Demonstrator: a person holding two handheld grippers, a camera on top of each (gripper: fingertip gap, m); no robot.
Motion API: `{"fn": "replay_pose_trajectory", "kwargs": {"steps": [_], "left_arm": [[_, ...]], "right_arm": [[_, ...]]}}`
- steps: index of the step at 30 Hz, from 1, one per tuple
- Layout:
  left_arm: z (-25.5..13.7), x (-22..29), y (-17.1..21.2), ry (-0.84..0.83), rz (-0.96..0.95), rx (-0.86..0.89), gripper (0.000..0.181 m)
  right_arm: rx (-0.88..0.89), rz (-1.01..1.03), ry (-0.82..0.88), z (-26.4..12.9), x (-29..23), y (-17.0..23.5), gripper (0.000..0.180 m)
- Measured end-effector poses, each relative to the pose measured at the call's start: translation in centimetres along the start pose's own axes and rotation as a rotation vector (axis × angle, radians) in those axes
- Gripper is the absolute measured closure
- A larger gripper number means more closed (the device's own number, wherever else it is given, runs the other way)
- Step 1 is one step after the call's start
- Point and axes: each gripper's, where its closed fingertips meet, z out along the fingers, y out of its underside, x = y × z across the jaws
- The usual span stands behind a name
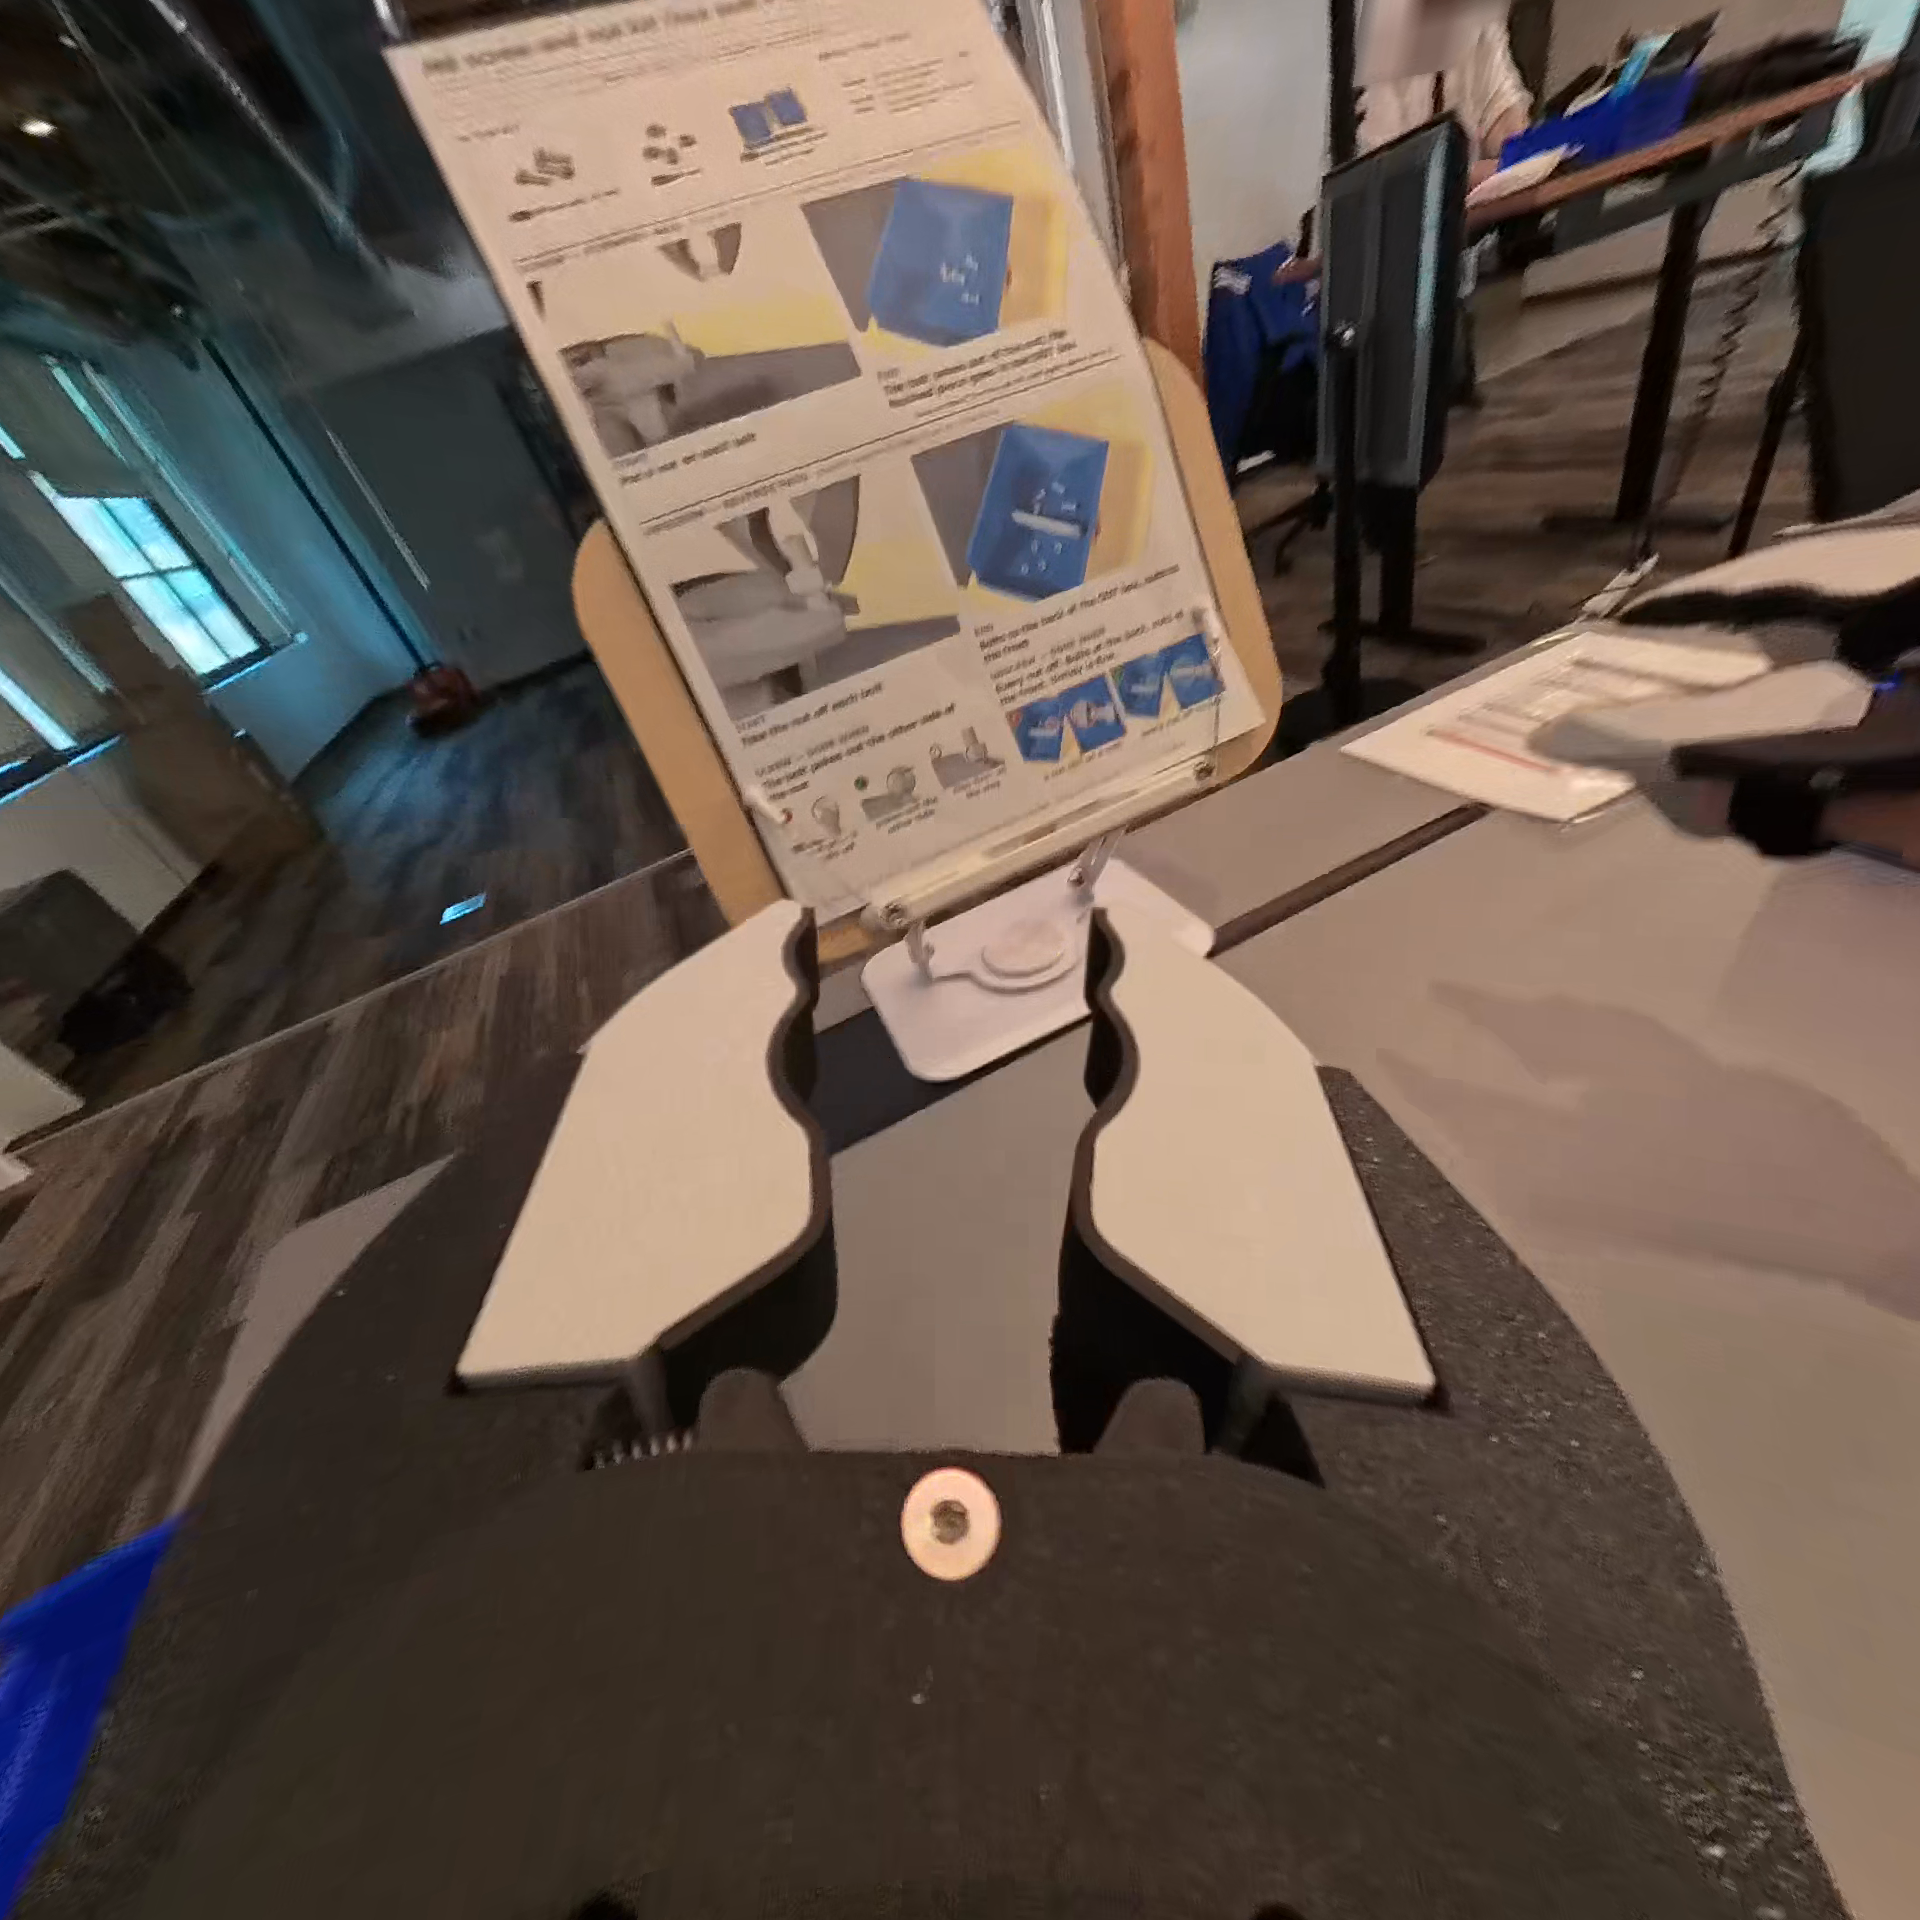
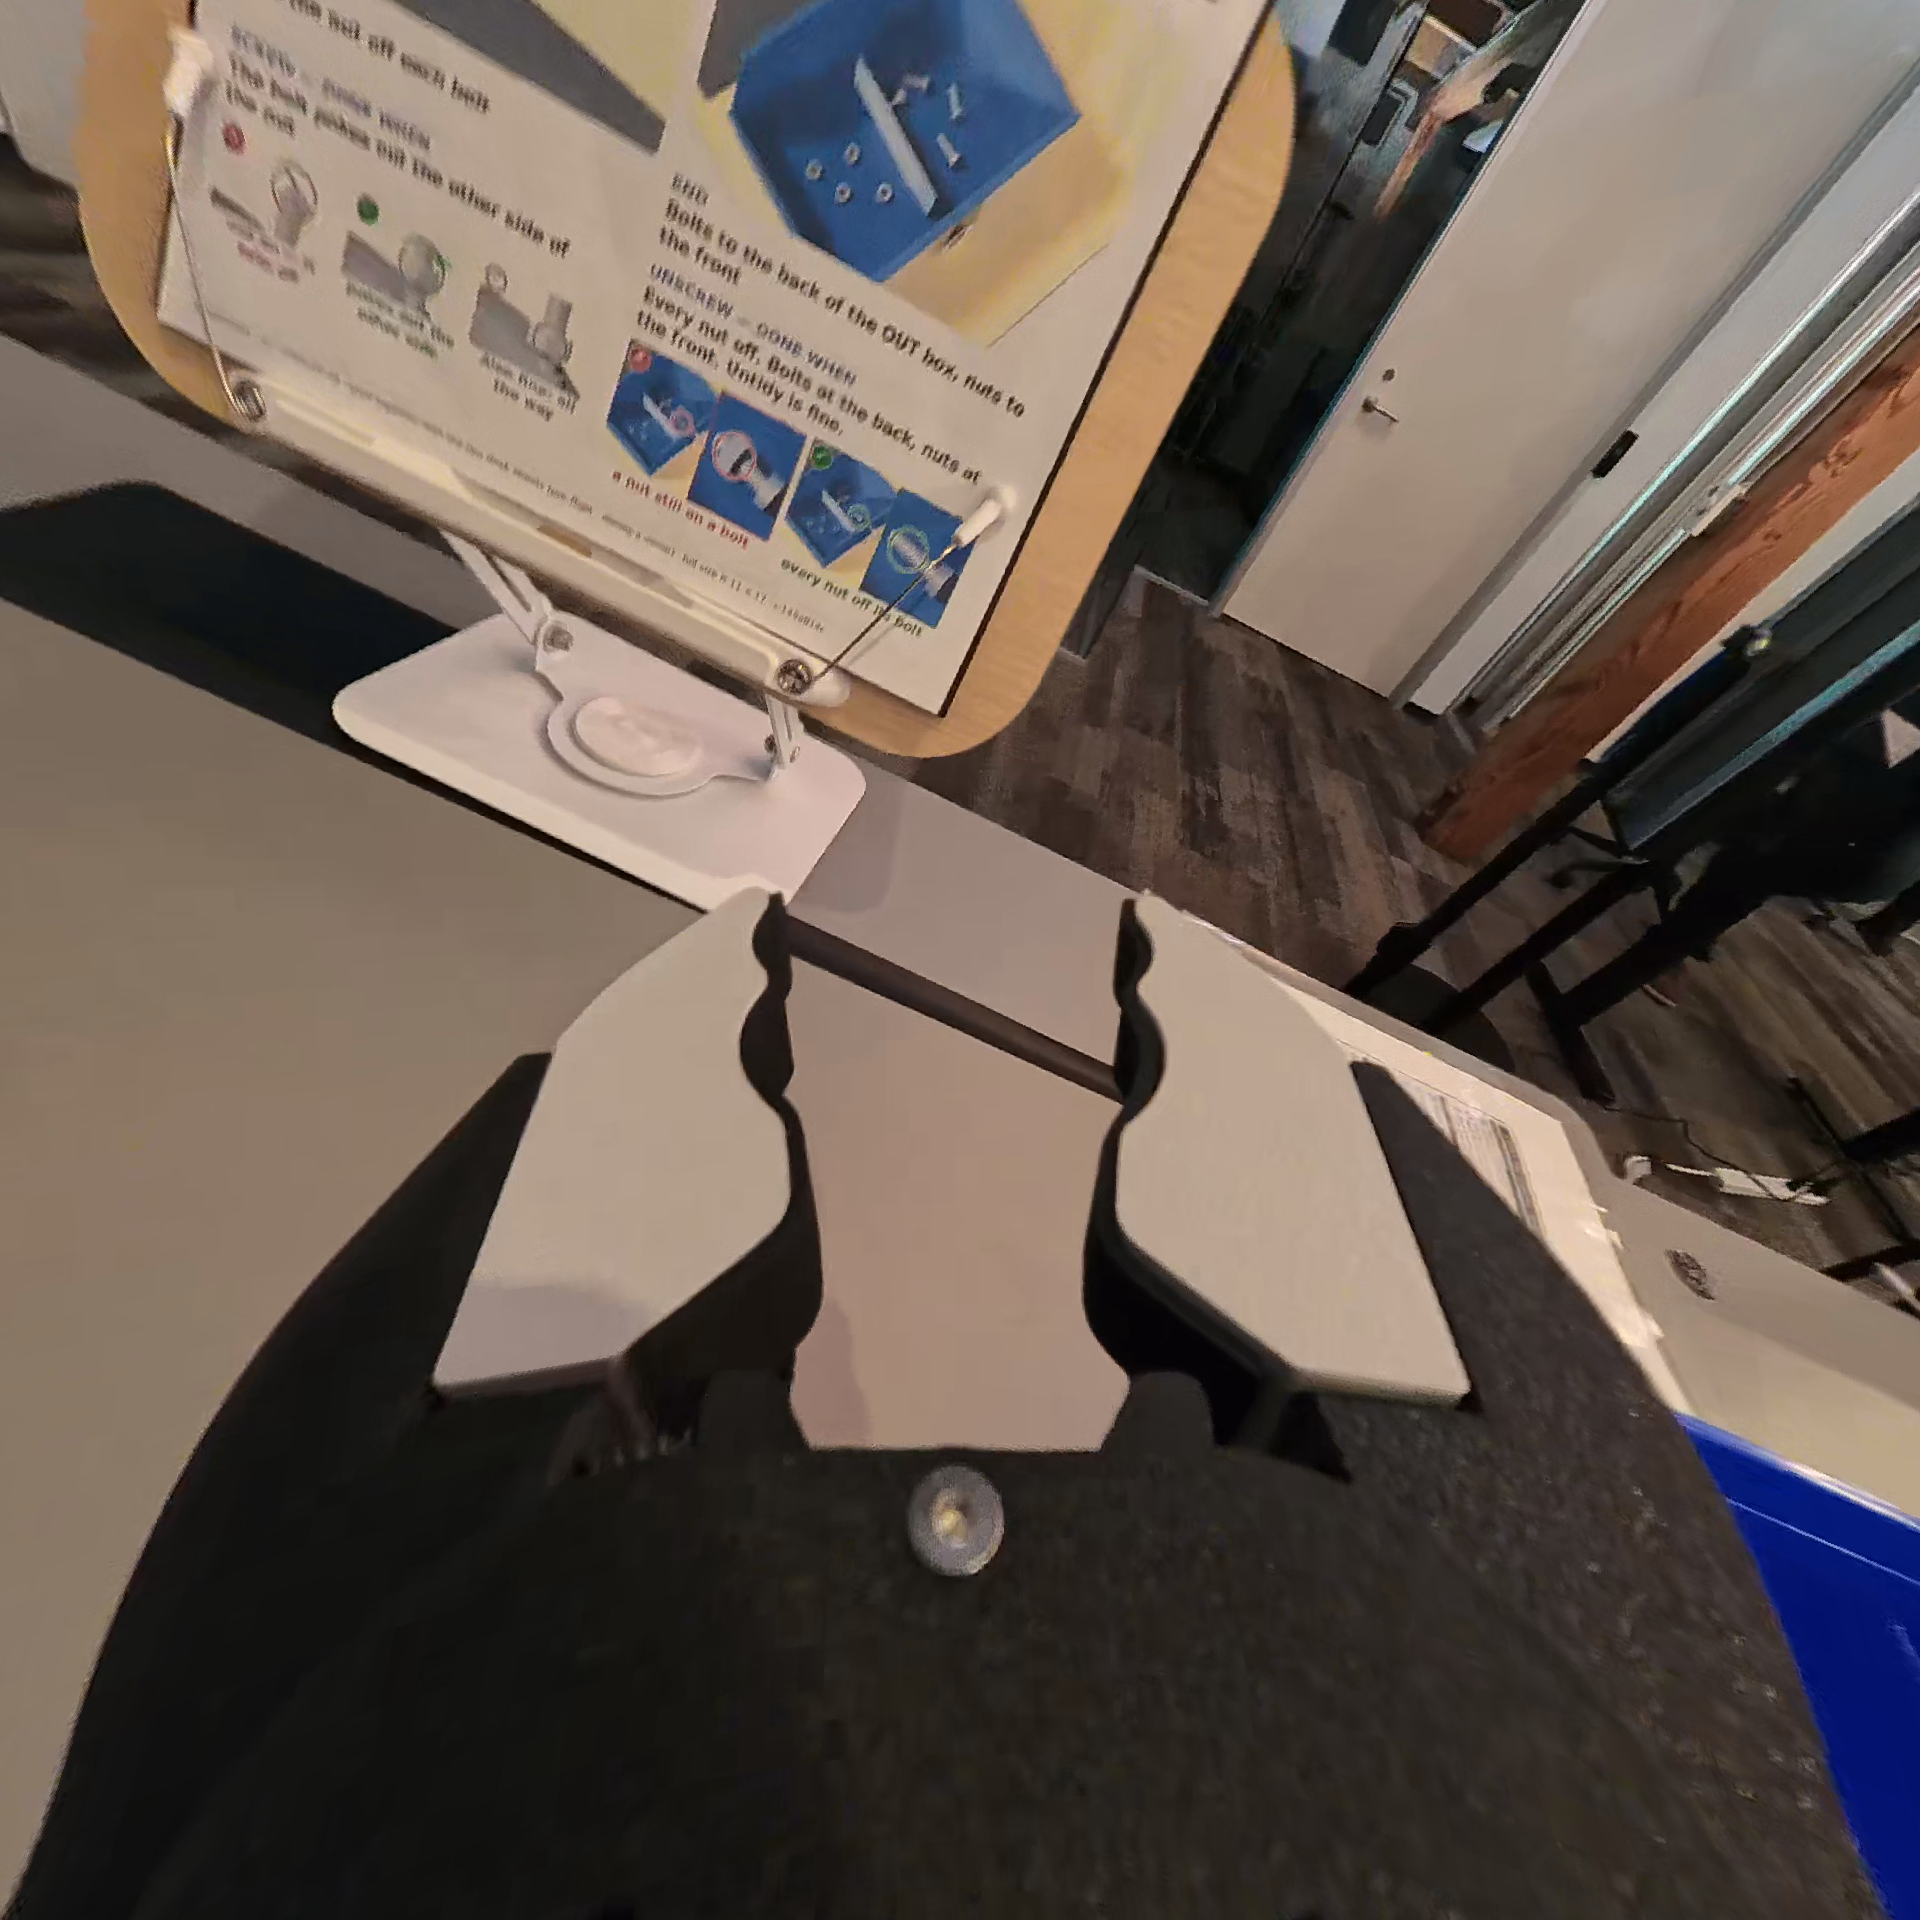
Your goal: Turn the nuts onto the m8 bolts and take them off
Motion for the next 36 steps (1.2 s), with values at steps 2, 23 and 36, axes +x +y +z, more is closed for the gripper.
{"fn": "replay_pose_trajectory", "kwargs": {"steps": [2,23,36], "left_arm": [[-2.5,-1.7,0.9,-0.056,0.020,-0.056,0.133],[-17.6,-13.7,28.8,0.244,-0.115,-1.222,0.154],[-16.9,-13.2,31.6,0.125,-0.208,-1.326,0.143]], "right_arm": [[0.011,0.044,-0.034,-0.3,0.6,0.0,0.126],[-0.148,-0.073,-0.203,1.2,-3.1,3.6,0.128],[-0.157,-0.073,-0.198,1.3,-2.7,3.9,0.127]]}}
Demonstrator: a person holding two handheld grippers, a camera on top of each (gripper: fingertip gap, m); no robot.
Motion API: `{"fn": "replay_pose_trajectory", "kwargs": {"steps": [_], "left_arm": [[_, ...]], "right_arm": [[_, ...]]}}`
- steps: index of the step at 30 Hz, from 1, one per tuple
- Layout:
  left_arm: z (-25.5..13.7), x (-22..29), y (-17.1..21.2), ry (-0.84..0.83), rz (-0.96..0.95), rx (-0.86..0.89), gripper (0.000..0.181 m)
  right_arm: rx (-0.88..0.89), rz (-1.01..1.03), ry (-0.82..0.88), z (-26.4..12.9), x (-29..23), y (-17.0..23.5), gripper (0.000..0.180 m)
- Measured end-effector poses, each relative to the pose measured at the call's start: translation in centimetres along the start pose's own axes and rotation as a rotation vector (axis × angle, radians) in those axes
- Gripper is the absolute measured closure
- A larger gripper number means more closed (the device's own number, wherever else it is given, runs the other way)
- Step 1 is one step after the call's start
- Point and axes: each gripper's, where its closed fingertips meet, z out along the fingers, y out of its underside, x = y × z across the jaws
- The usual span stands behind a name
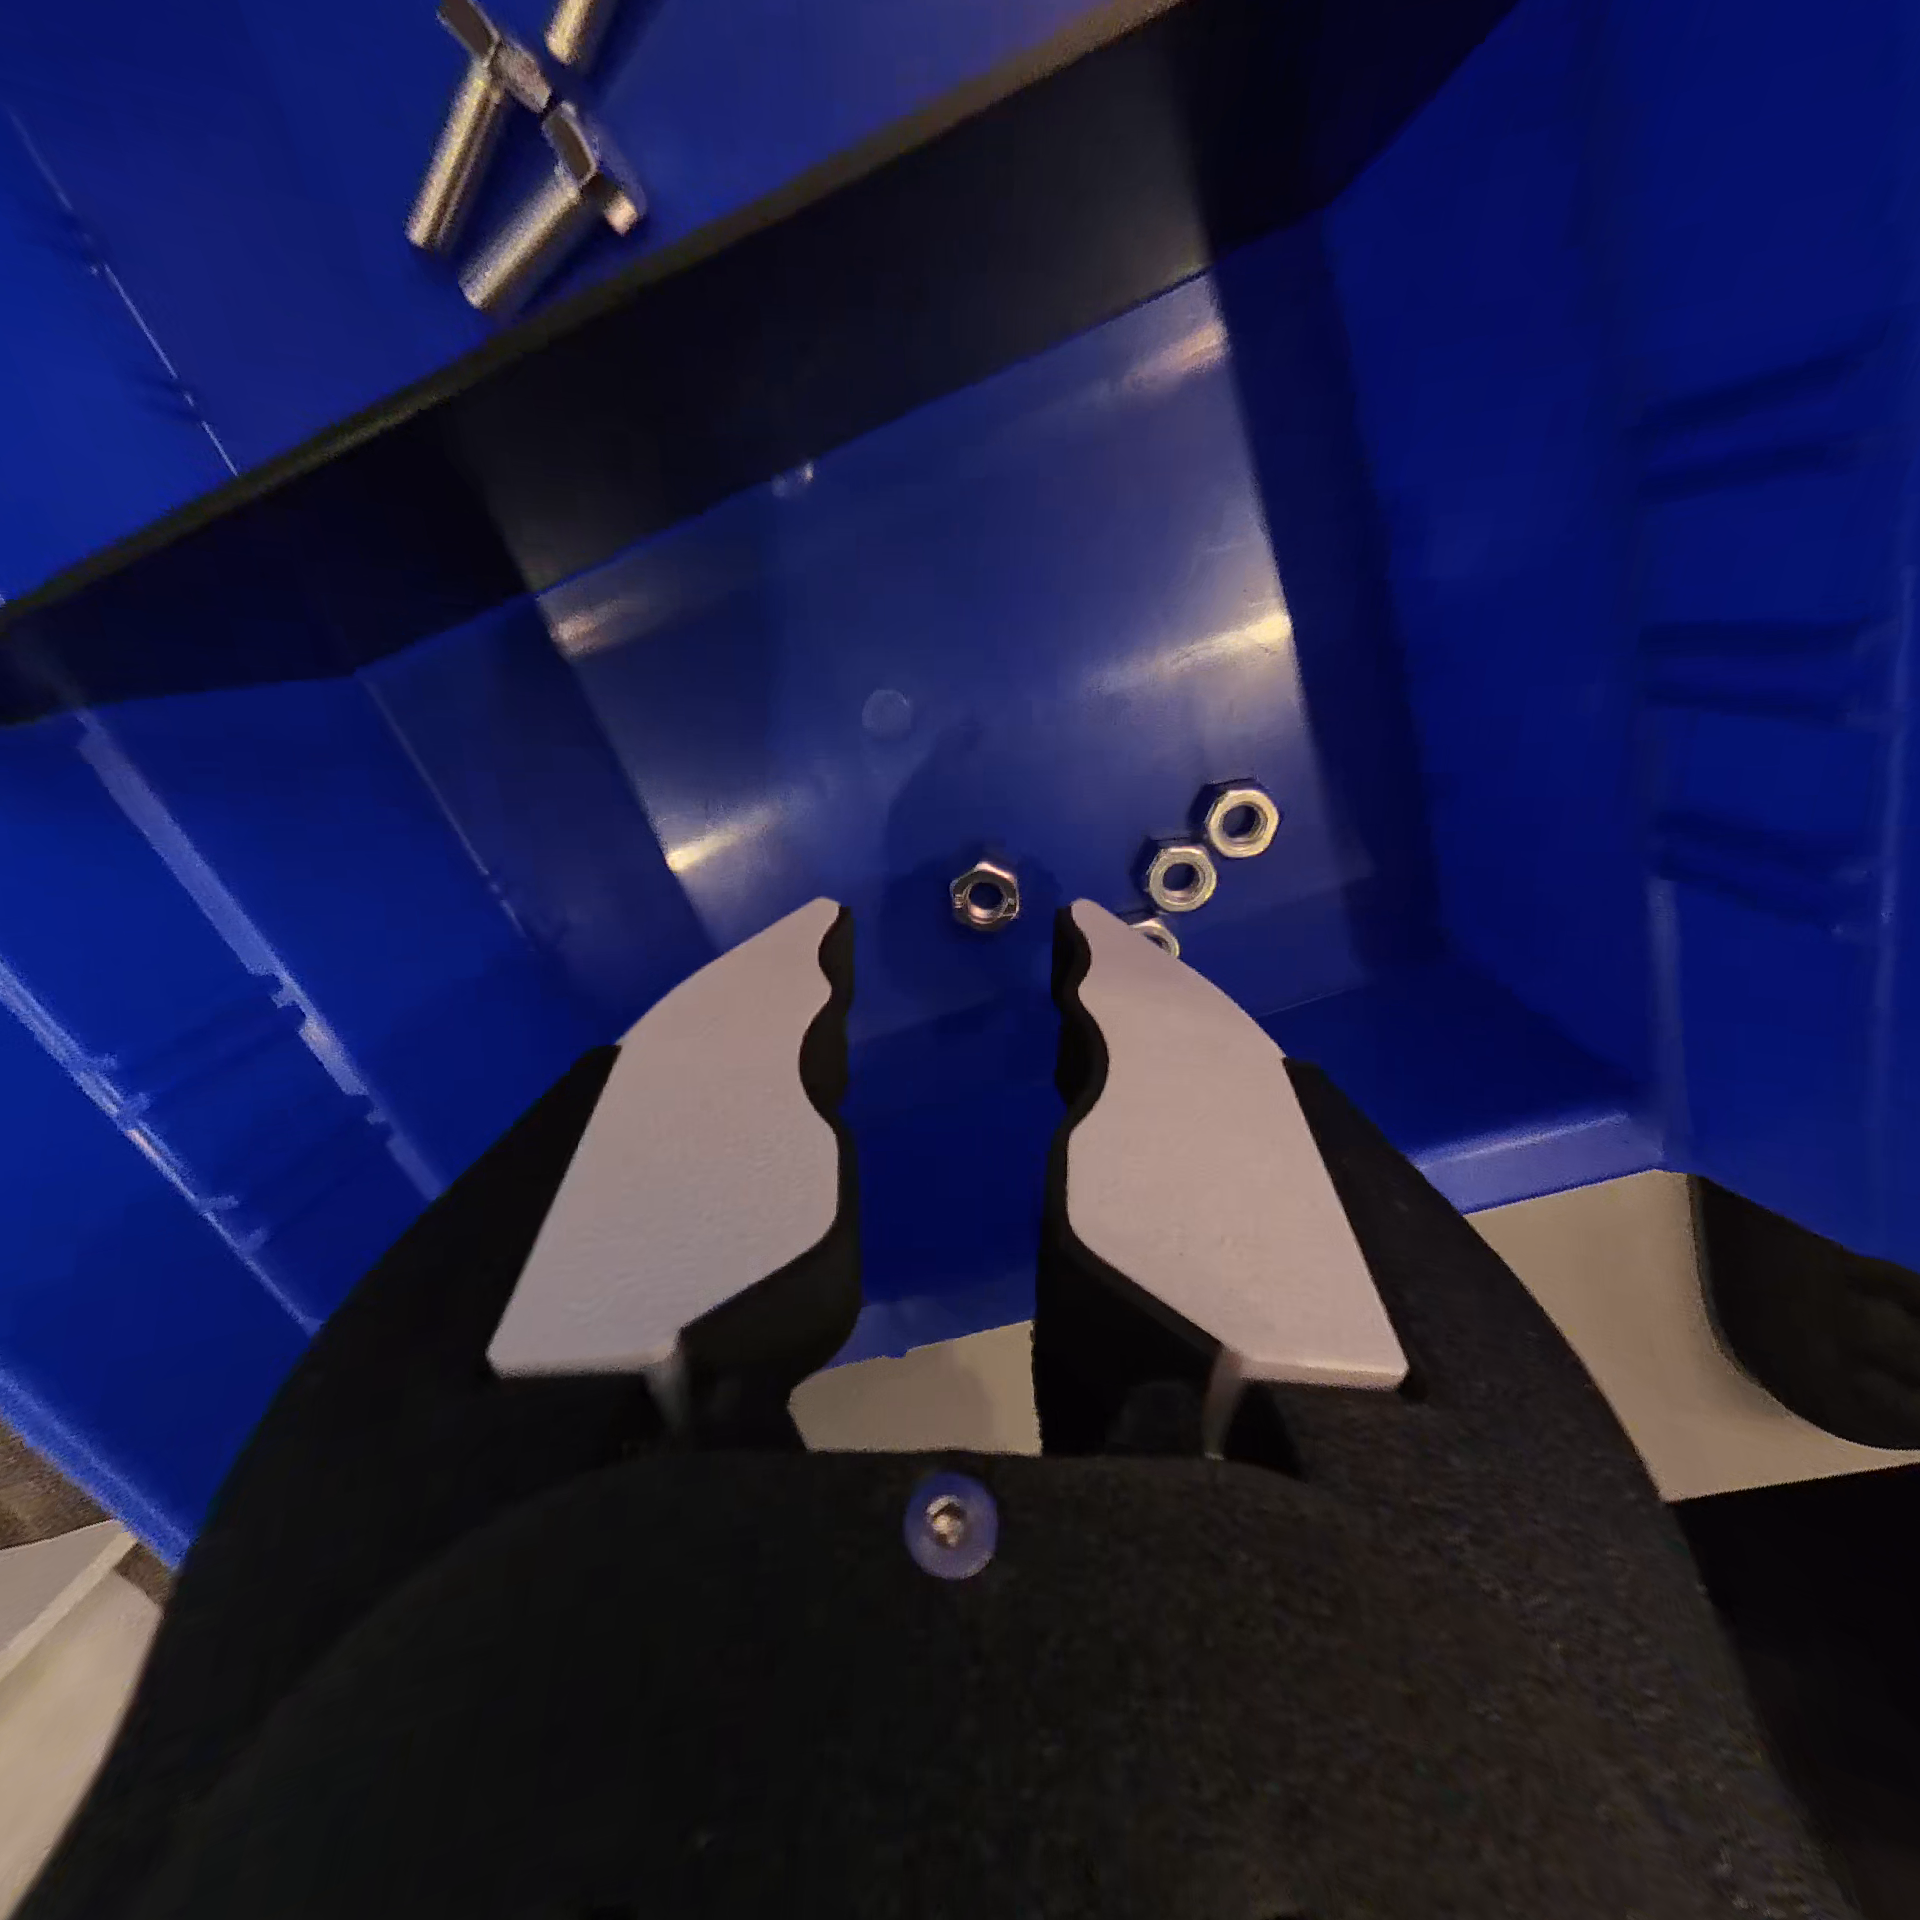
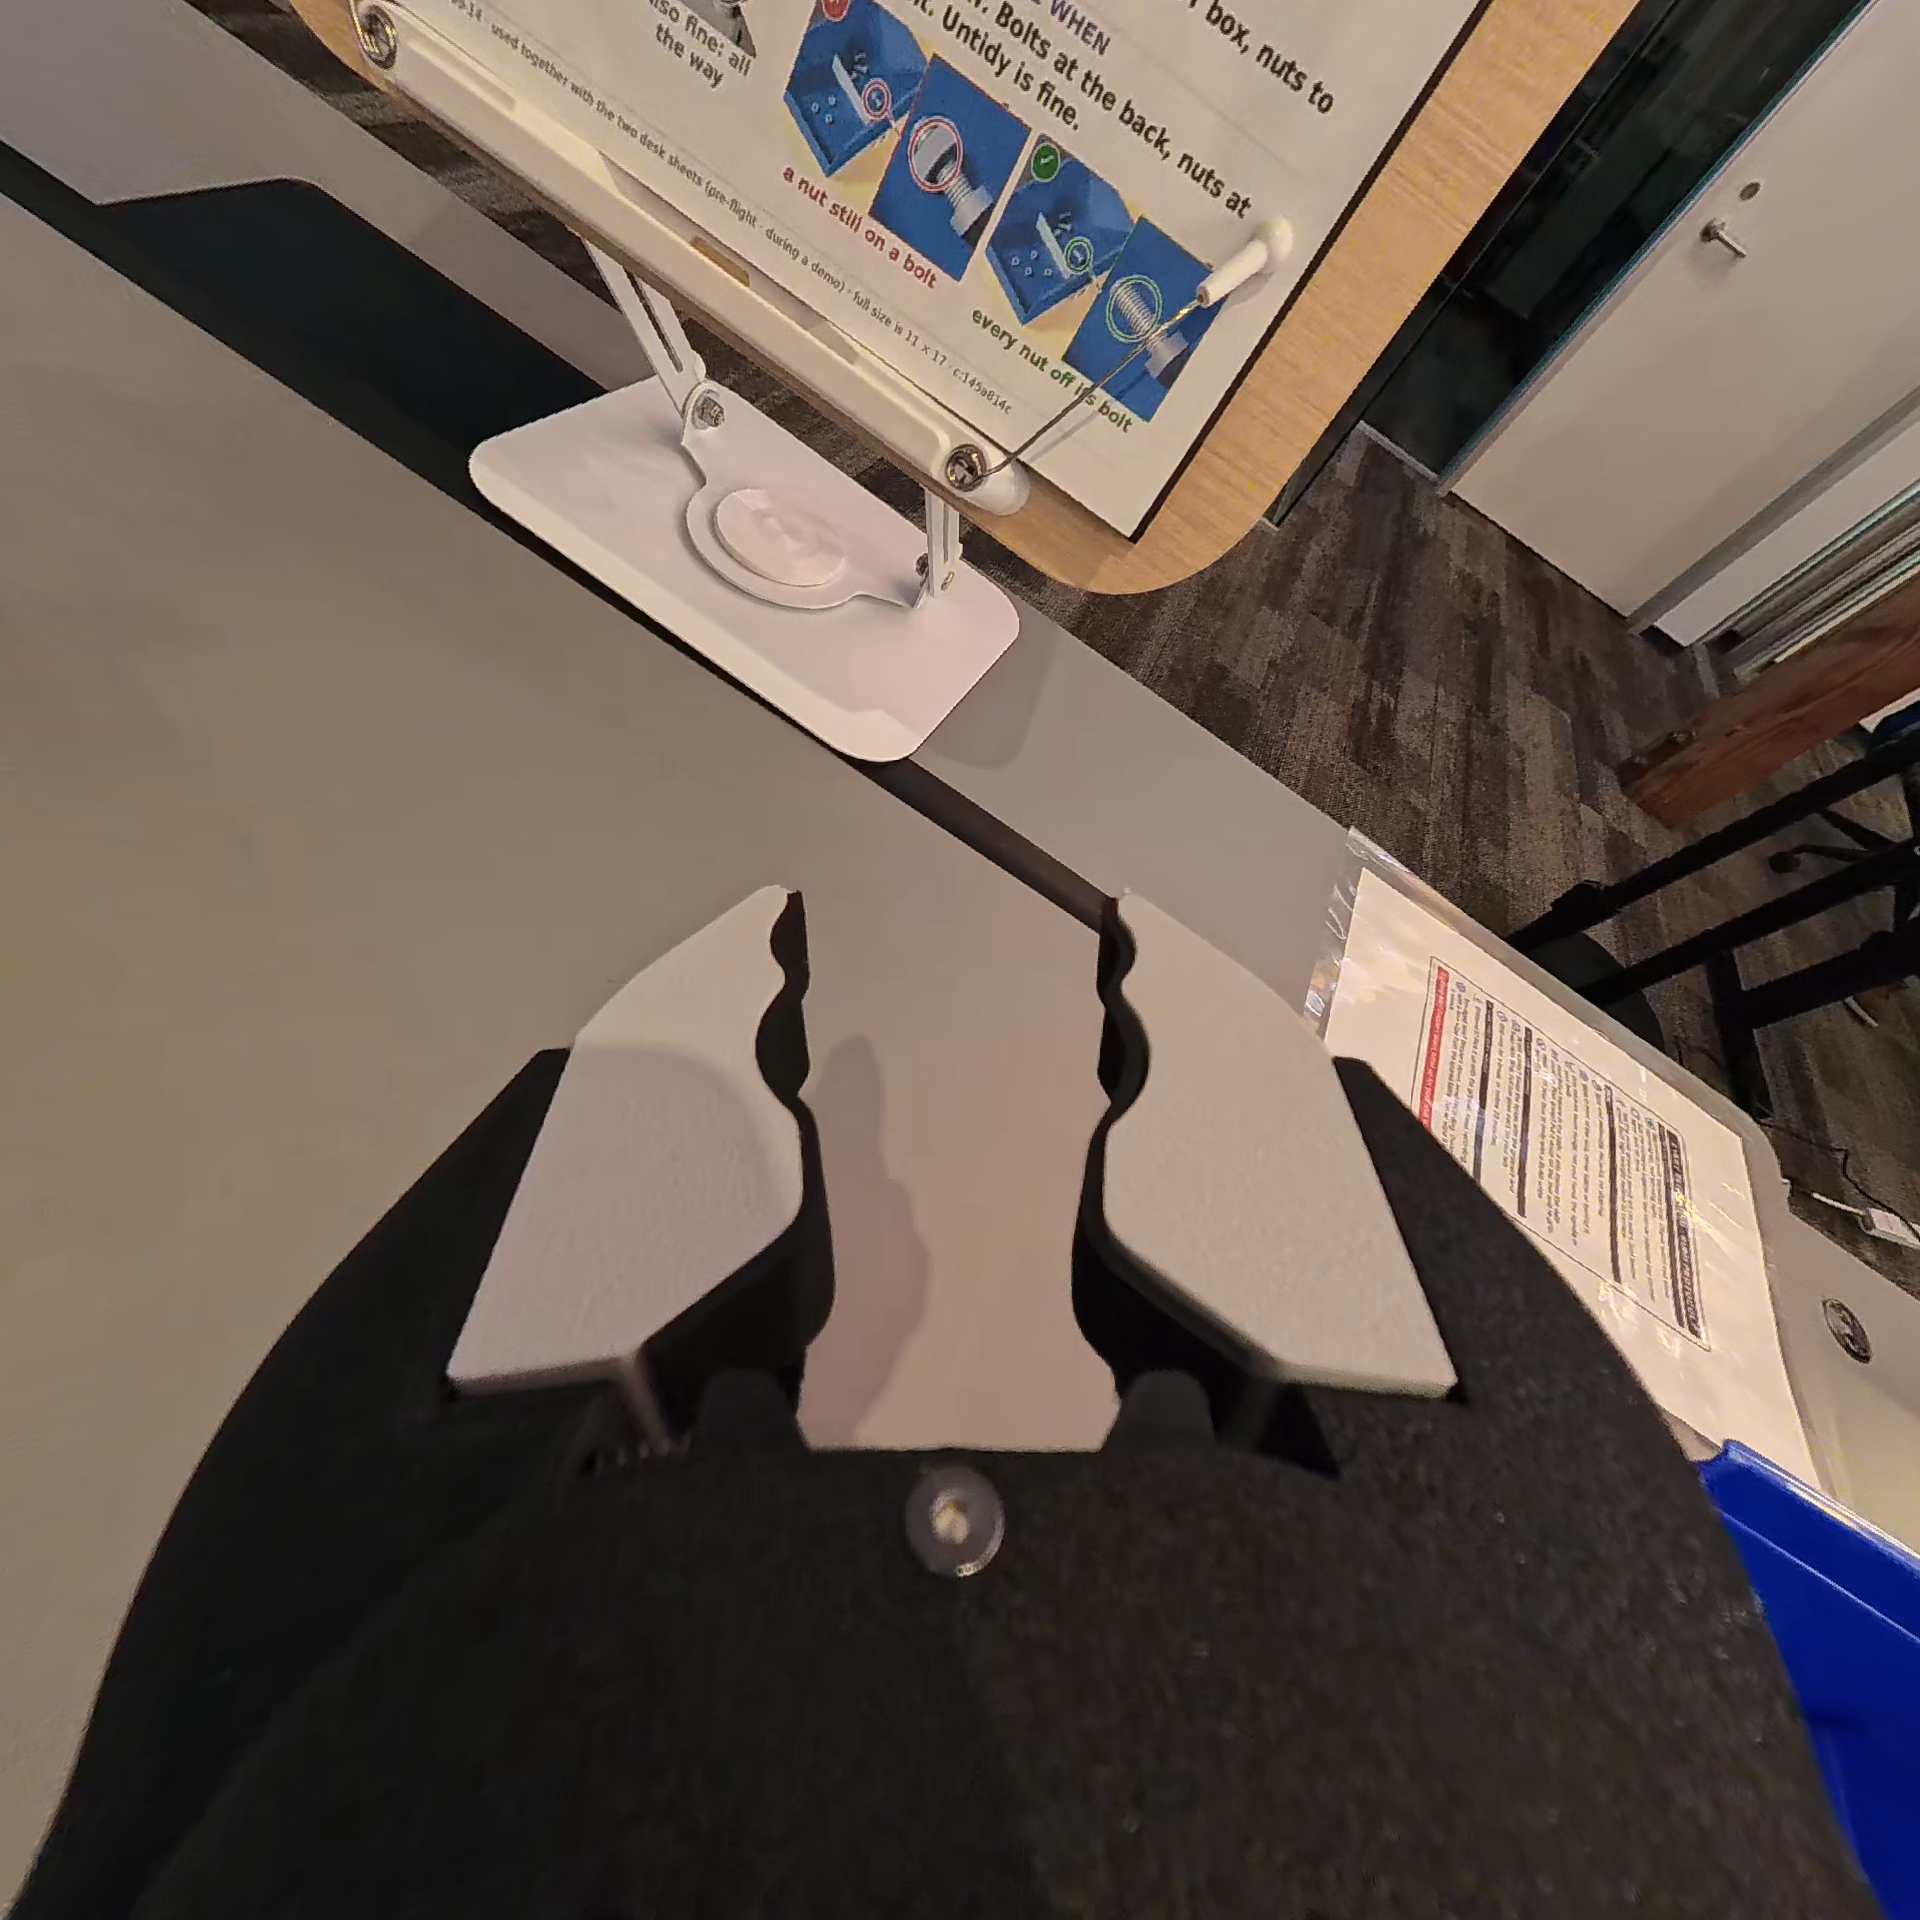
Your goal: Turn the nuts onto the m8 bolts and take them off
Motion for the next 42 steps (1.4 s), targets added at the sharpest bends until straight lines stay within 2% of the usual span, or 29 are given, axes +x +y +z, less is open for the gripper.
{"fn": "replay_pose_trajectory", "kwargs": {"steps": [21,42], "left_arm": [[1.6,-0.3,0.5,0.029,-0.015,-0.149,0.145],[1.9,-0.5,0.6,0.046,-0.027,-0.156,0.152]], "right_arm": [[0.009,0.008,0.002,-0.1,0.3,-0.1,0.126],[0.017,-0.008,0.009,-0.1,0.3,-0.4,0.125]]}}
